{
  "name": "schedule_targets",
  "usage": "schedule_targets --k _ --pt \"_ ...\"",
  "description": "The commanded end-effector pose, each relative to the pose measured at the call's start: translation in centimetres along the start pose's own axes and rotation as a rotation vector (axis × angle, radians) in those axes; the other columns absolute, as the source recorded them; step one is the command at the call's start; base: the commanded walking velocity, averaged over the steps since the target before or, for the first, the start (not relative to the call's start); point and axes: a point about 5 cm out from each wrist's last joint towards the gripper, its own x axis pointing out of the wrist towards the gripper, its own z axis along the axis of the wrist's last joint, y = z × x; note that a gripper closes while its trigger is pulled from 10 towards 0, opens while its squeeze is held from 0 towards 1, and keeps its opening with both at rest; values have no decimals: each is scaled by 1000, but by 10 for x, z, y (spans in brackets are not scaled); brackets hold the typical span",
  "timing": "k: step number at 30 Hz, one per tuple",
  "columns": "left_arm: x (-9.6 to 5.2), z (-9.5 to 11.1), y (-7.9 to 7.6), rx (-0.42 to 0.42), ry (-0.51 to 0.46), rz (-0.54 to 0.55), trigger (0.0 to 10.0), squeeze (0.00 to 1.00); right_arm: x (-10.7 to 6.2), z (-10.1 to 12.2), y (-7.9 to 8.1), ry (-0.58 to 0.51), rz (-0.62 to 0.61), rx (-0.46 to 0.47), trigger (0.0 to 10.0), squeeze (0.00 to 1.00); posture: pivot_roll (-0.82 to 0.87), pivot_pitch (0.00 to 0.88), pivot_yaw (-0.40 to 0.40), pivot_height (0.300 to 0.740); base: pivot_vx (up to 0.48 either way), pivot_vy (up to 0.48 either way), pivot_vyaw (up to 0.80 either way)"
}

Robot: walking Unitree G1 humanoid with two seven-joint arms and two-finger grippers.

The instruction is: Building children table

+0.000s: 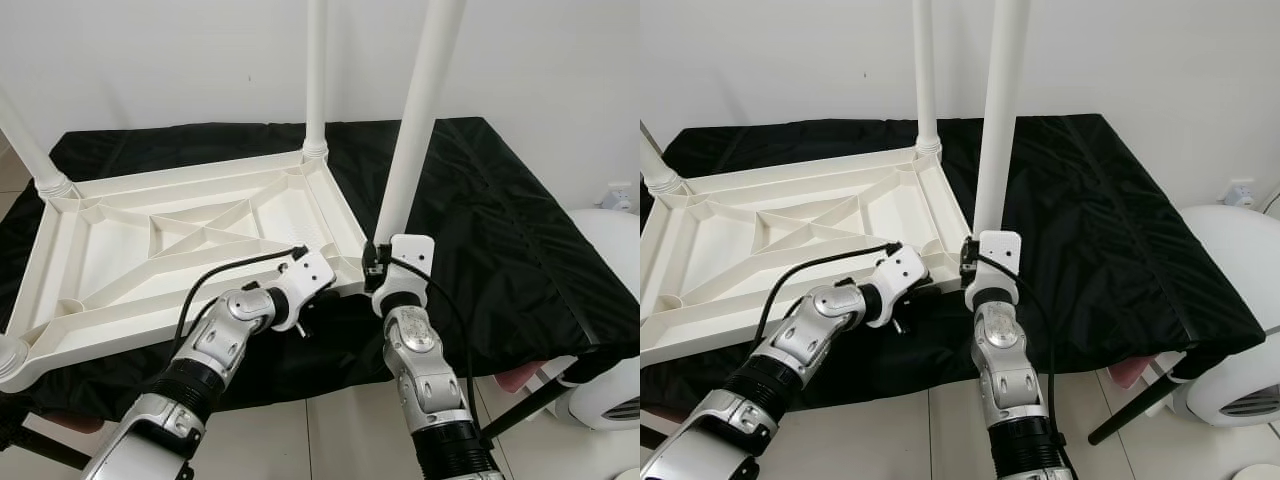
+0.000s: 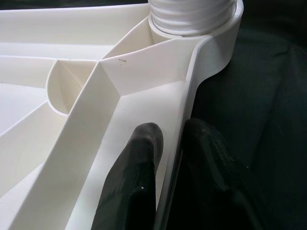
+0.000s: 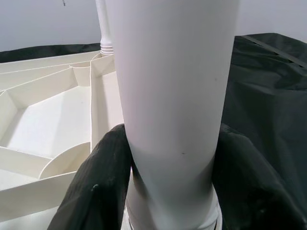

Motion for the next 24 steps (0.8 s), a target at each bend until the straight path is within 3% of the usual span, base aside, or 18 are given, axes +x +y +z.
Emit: schedule_targets --k 1,7,15,22,23,24 --pt "11 3 -23 32 -9 -143 10000 0 1 -8 -15 44 -60 2 10000 1000 -109 76 46 740 0 0 0" --pt "12 3 -24 29 -12 -144 10000 0 0 -10 -19 38 -10 -2 10000 1000 -113 75 46 740 0 0 0" --pt "13 4 -26 28 -15 -147 10000 0 -3 -16 -27 17 166 -15 10000 1000 -111 67 41 740 0 0 0" --pt "13 3 -26 29 -13 -143 10000 0 7 -10 -50 -3 261 -25 10000 1000 -110 63 40 740 0 0 0" --pt "13 3 -26 30 -13 -144 10000 0 9 -9 -54 -1 285 -27 10000 0 -110 63 40 740 0 0 0" --pt "13 3 -26 30 -13 -144 10000 0 9 -9 -54 -1 285 -27 10000 0 -110 63 40 740 0 0 0"
